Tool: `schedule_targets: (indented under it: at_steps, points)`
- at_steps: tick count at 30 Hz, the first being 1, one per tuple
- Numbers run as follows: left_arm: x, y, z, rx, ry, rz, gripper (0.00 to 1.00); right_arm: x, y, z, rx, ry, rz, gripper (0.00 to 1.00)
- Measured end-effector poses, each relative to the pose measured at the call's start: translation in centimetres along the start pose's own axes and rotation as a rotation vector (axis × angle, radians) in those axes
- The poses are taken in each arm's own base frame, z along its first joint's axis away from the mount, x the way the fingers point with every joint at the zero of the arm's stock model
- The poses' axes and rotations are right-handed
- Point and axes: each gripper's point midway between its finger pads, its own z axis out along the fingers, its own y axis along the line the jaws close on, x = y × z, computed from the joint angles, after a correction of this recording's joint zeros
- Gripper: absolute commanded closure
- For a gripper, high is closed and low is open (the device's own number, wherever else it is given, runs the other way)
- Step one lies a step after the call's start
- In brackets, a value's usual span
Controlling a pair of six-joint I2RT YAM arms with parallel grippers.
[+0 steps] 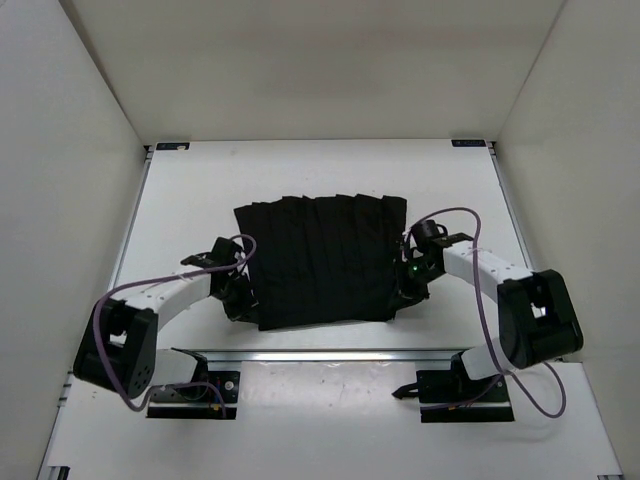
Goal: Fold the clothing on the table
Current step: Flatten the skirt out, then fold the skirt
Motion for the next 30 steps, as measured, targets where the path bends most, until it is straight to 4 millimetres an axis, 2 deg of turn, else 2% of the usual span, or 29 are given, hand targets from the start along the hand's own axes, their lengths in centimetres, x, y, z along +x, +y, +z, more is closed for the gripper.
schedule_targets:
  at_steps: [1,2,3,4,6,8,11,14,17,18,19,20,21,22,26,28,30]
  points:
    - [0.7,0.1,0.0,0.003,0.003,0.018,1.00,0.5,-0.1,-0.1,0.001,-0.002,-0.007,0.84]
    - [0.9,-0.1,-0.2,0.015,-0.008,0.033,0.96,0.9,-0.1,-0.3,0.000,-0.010,-0.016,0.74]
    - [0.8,-0.4,-0.4,0.034,-0.028,0.044,0.87,1.0,-0.3,-0.4,0.003,-0.023,-0.017,0.66]
    - [0.5,-0.7,-0.6,0.056,-0.053,0.054,0.73,1.1,-0.4,-0.5,0.005,-0.037,-0.022,0.61]
    - [0.3,-0.6,-0.7,0.086,-0.091,0.053,0.60,1.3,-0.9,-0.5,0.012,-0.051,-0.023,0.54]
    - [0.5,-0.1,-0.5,0.081,-0.099,0.041,0.55,1.7,-1.3,-0.1,0.019,-0.048,-0.014,0.49]
    - [0.7,0.1,-0.3,0.068,-0.100,0.042,0.54,2.5,-1.8,0.5,0.026,-0.032,-0.001,0.47]
    - [0.8,0.1,0.1,0.065,-0.105,0.048,0.52,2.3,-1.5,0.5,0.016,-0.049,-0.002,0.47]
    - [1.3,0.0,0.5,0.060,-0.103,0.053,0.54,1.9,-1.4,0.7,0.008,-0.071,-0.007,0.57]
    - [1.3,-0.2,0.6,0.063,-0.105,0.056,0.57,1.8,-1.4,0.7,0.006,-0.079,-0.006,0.65]
    - [1.3,-0.4,0.7,0.064,-0.111,0.060,0.58,1.6,-1.3,0.8,0.004,-0.087,-0.006,0.79]
    - [1.3,-0.5,0.8,0.063,-0.116,0.064,0.66,1.5,-1.3,0.9,0.001,-0.092,-0.005,0.91]
    - [1.3,-0.6,0.9,0.063,-0.118,0.065,0.92,1.5,-1.2,1.0,0.000,-0.094,-0.003,0.98]
    - [1.2,-0.7,1.0,0.060,-0.123,0.063,1.00,1.4,-1.2,1.1,0.001,-0.097,-0.005,1.00]
    - [0.6,-0.9,0.9,0.055,-0.137,0.054,1.00,1.3,-0.8,1.2,0.003,-0.090,-0.014,1.00]
    - [-0.3,-1.6,0.0,0.055,-0.151,0.045,1.00,0.7,-0.2,0.4,0.000,-0.099,-0.016,1.00]
    - [-1.8,-3.1,-1.5,0.083,-0.191,0.049,1.00,-0.5,0.3,-0.8,-0.011,-0.135,-0.024,1.00]
